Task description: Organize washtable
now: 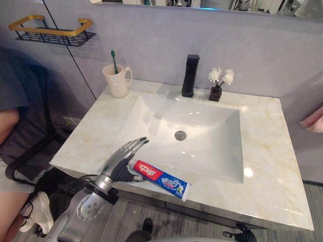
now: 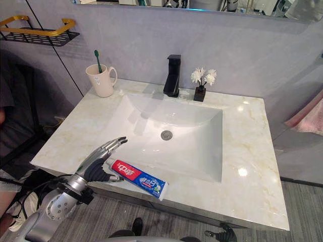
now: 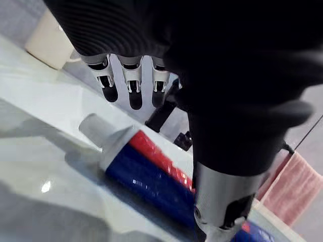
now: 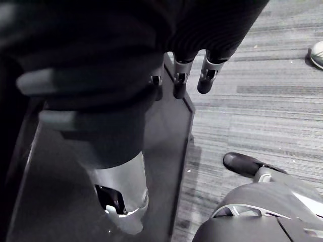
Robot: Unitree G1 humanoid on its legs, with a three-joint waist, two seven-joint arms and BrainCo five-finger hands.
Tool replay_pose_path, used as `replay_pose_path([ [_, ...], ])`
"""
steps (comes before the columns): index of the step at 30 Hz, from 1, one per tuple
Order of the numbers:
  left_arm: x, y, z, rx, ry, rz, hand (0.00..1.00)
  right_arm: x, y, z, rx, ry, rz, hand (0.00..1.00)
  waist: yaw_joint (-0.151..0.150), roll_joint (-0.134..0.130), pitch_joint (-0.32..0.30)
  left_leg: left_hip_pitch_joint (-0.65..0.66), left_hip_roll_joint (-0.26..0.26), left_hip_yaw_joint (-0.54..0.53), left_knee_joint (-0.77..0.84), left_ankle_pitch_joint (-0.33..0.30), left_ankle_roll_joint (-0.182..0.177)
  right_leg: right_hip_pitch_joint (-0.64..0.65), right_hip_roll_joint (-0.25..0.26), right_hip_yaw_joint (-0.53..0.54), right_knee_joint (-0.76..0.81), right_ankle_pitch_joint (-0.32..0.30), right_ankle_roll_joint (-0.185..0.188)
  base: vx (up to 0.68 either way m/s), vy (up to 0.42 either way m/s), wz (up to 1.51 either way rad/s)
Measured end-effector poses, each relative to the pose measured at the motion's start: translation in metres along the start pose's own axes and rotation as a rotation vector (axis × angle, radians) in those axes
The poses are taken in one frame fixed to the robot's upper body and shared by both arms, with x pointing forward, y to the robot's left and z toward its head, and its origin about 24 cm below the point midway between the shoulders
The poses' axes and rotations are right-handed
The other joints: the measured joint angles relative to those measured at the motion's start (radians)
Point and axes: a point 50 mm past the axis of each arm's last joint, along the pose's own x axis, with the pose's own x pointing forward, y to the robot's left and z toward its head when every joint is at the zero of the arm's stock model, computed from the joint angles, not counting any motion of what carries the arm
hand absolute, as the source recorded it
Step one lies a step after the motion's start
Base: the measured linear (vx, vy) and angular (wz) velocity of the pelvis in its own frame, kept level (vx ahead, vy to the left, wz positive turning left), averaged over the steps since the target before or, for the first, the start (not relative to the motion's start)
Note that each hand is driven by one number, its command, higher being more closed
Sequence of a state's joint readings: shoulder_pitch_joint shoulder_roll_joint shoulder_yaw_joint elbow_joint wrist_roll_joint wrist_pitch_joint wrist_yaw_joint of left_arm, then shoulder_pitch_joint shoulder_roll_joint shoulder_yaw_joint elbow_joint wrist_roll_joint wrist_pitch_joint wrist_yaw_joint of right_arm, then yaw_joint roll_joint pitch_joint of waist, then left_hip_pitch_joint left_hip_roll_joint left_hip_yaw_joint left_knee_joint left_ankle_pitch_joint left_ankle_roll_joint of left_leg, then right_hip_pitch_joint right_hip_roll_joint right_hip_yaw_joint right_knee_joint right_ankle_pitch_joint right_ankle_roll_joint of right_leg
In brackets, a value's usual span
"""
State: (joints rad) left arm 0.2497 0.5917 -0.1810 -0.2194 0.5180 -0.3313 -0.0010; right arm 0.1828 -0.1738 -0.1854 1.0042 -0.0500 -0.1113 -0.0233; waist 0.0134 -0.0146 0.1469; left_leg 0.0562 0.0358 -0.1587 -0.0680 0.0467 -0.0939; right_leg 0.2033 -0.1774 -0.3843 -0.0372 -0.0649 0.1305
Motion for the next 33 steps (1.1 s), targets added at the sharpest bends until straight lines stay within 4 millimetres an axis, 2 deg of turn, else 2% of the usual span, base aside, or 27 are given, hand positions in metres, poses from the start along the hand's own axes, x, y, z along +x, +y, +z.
replay_pose_path([
  [3, 0.005, -0.004, -0.002, 0.003, -0.006, -0.023, 0.00, 0.000, -0.001, 0.001, -0.003, -0.005, -0.002, 0.00, 0.000, 0.003, -0.003, -0.009, 0.001, 0.006, 0.000, 0.000, 0.000, -0.013, 0.000, 0.006, 0.000, 0.002, 0.001, 0.00, -0.002, -0.06],
  [4, 0.007, -0.005, -0.004, 0.003, -0.003, -0.031, 1.00, 0.000, -0.002, 0.002, -0.010, -0.008, -0.002, 0.00, 0.000, 0.004, -0.003, -0.011, 0.002, 0.011, 0.000, 0.000, 0.000, -0.018, 0.000, 0.010, -0.001, 0.006, 0.002, 0.00, -0.001, -0.12],
  [7, 0.012, -0.011, -0.009, 0.023, 0.000, -0.089, 1.00, 0.001, -0.002, 0.004, -0.024, -0.014, 0.002, 0.00, -0.002, 0.006, -0.003, -0.008, 0.003, 0.025, -0.002, 0.000, 0.000, -0.023, 0.000, 0.026, -0.002, 0.009, 0.002, 0.01, -0.001, -0.12],
  [14, 0.027, -0.008, -0.010, 0.077, -0.038, -0.154, 1.00, 0.003, -0.002, 0.012, -0.051, -0.036, 0.015, 0.00, -0.005, 0.007, -0.004, -0.005, 0.007, 0.054, -0.002, 0.000, 0.001, -0.036, 0.000, 0.054, -0.005, 0.020, 0.002, -0.02, 0.000, -0.13],
  [16, 0.030, -0.007, -0.013, 0.084, -0.030, -0.152, 1.00, 0.004, -0.001, 0.020, -0.053, -0.063, 0.017, 0.00, -0.027, 0.009, -0.006, -0.006, 0.007, 0.063, -0.003, -0.001, 0.001, -0.037, 0.001, 0.061, -0.017, 0.030, 0.001, -0.03, 0.002, -0.14],
  [21, 0.032, -0.006, -0.015, 0.085, -0.019, -0.151, 1.00, 0.005, -0.002, 0.027, -0.051, -0.088, 0.014, 0.00, -0.054, 0.020, -0.013, -0.005, 0.011, 0.096, -0.005, -0.007, 0.005, -0.052, 0.002, 0.092, -0.030, 0.042, 0.001, 0.00, 0.004, -0.21],
  [25, 0.030, -0.008, -0.016, 0.057, -0.008, -0.150, 1.00, 0.005, -0.004, 0.024, -0.040, -0.082, 0.004, 0.00, -0.052, 0.028, -0.018, 0.006, 0.015, 0.119, -0.005, -0.015, 0.005, -0.050, 0.004, 0.114, -0.034, 0.045, 0.001, 0.01, -0.004, -0.14],
  [28, 0.029, -0.012, -0.015, 0.033, 0.007, -0.137, 1.00, 0.004, -0.007, 0.024, 0.001, -0.082, -0.010, 0.00, -0.053, 0.029, -0.019, 0.013, 0.016, 0.132, -0.005, -0.018, 0.006, -0.051, 0.003, 0.126, -0.034, 0.045, 0.001, -0.01, 0.000, -0.13],
  [33, 0.036, -0.019, -0.009, -0.055, 0.037, -0.060, 1.00, -0.001, -0.026, 0.012, 0.266, -0.070, -0.143, 0.00, -0.055, 0.026, -0.021, 0.028, 0.019, 0.165, -0.005, -0.029, 0.004, -0.056, 0.003, 0.160, -0.034, 0.048, 0.002, -0.02, 0.002, -0.19],
])
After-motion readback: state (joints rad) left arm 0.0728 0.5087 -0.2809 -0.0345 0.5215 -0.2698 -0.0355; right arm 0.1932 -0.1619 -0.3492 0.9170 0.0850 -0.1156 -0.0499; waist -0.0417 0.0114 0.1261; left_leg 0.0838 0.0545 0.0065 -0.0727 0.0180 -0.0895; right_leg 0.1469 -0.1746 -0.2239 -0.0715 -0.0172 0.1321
